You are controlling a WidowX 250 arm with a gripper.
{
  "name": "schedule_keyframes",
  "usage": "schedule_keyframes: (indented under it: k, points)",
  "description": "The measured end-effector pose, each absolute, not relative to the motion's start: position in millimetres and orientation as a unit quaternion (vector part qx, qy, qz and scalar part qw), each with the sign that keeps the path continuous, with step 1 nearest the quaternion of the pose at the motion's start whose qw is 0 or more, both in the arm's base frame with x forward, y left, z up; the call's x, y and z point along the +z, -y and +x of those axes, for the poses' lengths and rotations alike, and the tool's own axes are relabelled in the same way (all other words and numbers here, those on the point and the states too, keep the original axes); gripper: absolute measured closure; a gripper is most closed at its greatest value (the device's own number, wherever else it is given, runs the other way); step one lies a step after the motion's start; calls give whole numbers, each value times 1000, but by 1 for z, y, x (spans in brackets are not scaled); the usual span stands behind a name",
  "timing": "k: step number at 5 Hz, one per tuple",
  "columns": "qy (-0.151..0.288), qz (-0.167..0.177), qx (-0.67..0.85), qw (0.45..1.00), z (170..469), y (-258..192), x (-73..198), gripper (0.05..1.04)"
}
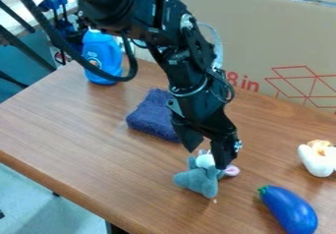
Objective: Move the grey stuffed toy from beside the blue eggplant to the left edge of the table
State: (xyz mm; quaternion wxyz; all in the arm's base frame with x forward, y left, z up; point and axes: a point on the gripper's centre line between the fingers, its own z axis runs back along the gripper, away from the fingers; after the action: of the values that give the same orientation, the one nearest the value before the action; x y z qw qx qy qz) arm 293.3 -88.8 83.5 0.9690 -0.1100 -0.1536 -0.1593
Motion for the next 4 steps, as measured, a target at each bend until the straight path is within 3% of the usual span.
schedule_keyframes:
  k: [4]
  points:
    - [63,-110,-163,979,303,89,20,113]
